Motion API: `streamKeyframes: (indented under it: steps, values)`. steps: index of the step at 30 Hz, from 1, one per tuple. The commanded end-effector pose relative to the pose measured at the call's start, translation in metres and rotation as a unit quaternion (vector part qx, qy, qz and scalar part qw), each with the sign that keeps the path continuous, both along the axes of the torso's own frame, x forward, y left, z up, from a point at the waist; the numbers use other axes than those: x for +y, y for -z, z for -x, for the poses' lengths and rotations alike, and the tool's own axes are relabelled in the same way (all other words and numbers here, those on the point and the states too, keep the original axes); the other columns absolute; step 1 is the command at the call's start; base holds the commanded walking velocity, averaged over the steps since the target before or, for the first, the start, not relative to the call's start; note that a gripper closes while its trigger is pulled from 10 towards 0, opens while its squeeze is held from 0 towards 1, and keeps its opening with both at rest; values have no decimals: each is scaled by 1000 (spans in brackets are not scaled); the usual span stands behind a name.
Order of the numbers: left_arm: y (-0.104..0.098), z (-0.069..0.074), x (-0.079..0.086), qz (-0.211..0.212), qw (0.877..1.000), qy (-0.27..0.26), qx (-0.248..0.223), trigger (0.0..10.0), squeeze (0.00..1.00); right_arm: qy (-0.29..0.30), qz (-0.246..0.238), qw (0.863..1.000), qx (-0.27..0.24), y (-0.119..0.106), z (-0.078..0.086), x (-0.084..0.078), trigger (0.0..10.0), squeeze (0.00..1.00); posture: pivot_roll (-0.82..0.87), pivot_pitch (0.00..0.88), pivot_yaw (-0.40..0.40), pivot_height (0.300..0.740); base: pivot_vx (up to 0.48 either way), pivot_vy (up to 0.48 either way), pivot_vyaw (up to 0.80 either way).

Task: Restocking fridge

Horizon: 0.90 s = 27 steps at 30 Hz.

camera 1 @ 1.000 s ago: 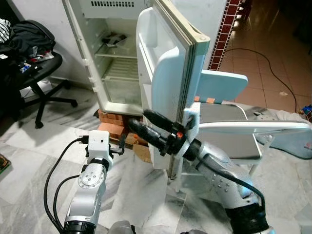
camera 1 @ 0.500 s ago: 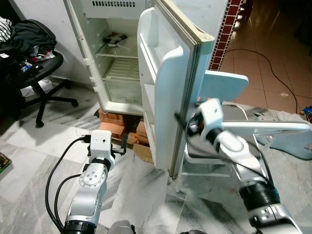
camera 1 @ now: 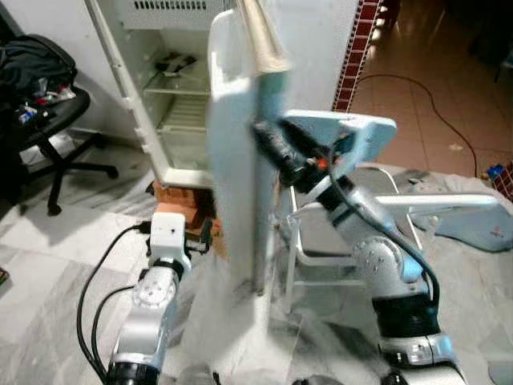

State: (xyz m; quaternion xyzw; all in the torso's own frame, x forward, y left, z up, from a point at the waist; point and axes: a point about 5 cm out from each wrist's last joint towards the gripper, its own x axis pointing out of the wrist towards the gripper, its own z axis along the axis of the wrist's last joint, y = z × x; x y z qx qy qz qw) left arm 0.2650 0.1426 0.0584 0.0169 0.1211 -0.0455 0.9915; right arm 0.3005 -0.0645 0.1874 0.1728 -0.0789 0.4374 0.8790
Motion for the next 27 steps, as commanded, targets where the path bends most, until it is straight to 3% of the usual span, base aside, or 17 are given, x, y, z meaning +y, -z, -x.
streamKeyframes:
  steps: [1, 3, 5, 10, 14, 25, 27]
  values:
    - [0, 1, 3, -3, 1000, 1, -1, 10000, 0, 67, 83, 994, 5, 29, -6, -15, 10000, 0, 83, 0, 4, 740, 0, 0, 0]
    - [0, 1, 2, -1, 1000, 1, -1, 10000, 0, 119, 124, 985, 9, 43, -8, -28, 10000, 0, 81, 0, 4, 740, 0, 0, 0]
    - [0, 0, 2, 2, 1000, 1, 0, 10000, 0, 161, 131, 978, 33, 55, -5, -44, 10000, 0, 78, 0, 5, 740, 0, 0, 0]
    - [-3, -2, 3, 1, 1000, 2, -9, 10000, 0, 196, 143, 968, 58, 70, 4, -55, 10000, 0, 74, 0, 6, 740, 0, 0, 0]
    - [-8, -5, 2, 4, 1000, 8, -21, 10000, 0, 242, 154, 956, 65, 84, 8, -57, 10000, 0, 78, 0, 5, 740, 0, 0, 0]
    - [-17, -7, 0, 2, 999, 29, -43, 10000, 0, 294, 163, 937, 94, 97, 15, -58, 10000, 0, 82, 0, 16, 740, 0, 480, 0]
    - [-24, -9, 0, -6, 998, 38, -60, 10000, 0, 316, 167, 929, 99, 98, 18, -63, 10000, 0, 81, 0, 17, 740, 0, 480, 0]
